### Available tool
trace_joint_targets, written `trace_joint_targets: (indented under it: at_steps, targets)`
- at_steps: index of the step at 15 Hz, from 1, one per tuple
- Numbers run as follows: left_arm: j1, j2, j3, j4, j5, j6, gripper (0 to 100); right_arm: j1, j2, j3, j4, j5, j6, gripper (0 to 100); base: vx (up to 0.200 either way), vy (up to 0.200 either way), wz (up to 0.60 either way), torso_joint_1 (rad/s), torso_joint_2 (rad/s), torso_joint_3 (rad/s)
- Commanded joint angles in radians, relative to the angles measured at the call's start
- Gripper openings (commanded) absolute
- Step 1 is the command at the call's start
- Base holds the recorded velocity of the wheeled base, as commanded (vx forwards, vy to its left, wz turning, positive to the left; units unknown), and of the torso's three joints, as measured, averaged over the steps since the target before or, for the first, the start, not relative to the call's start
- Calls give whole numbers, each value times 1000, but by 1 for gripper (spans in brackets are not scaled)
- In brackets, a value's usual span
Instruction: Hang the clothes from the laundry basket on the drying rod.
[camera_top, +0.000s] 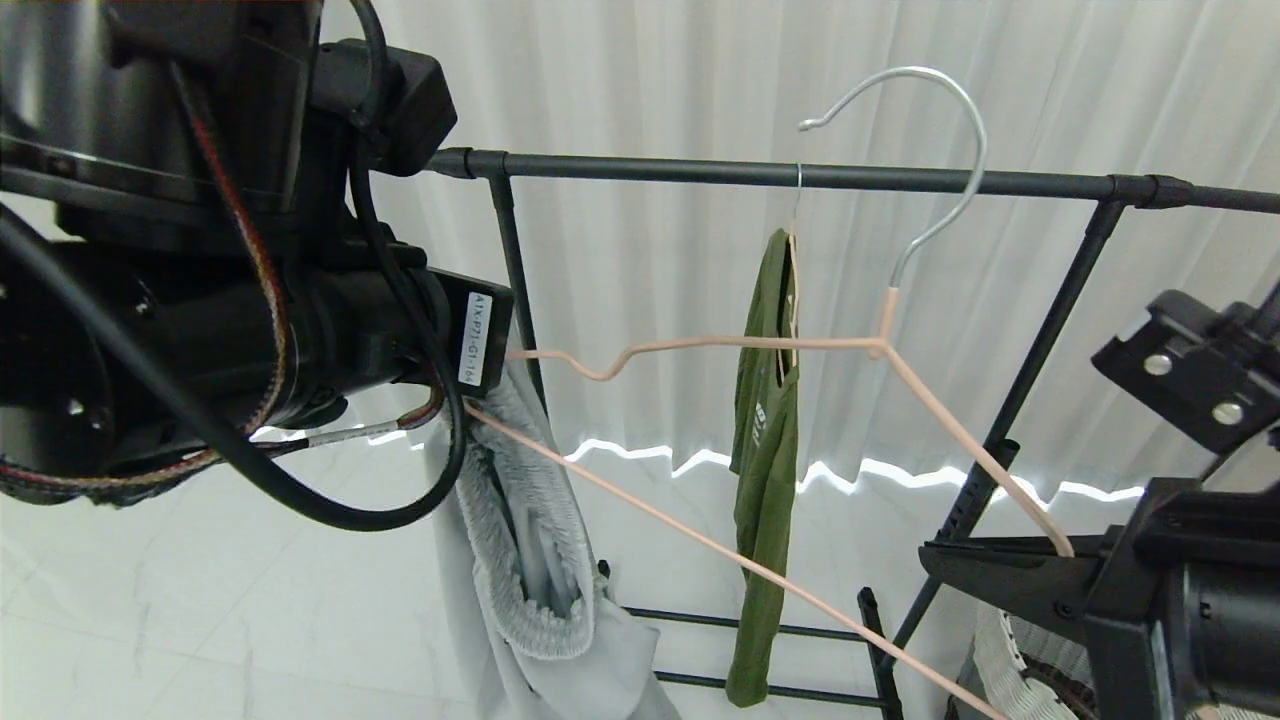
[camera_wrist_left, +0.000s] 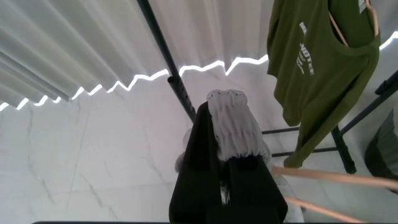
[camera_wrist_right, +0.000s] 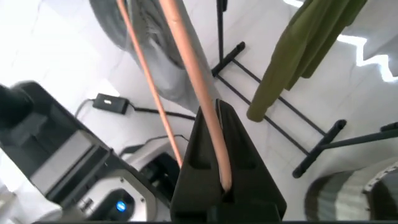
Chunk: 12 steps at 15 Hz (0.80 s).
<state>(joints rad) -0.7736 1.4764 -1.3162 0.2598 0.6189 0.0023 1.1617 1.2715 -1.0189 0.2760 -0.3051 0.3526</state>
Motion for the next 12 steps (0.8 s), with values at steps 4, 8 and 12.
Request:
trace_joint_targets:
  at_steps: [4, 8, 12]
  targets:
    - [-16, 64, -44, -11, 61, -48, 0, 29, 92, -38, -64, -3, 32, 0, 0, 0, 0, 0, 0, 0]
    - [-16, 85, -72, -11, 71, -50, 0, 127, 68, -29, -55, 24, 155, 0, 0, 0, 0, 0, 0, 0]
    - [-12, 90, -77, -11, 73, -50, 0, 124, 77, -23, -55, 21, 172, 0, 0, 0, 0, 0, 0, 0]
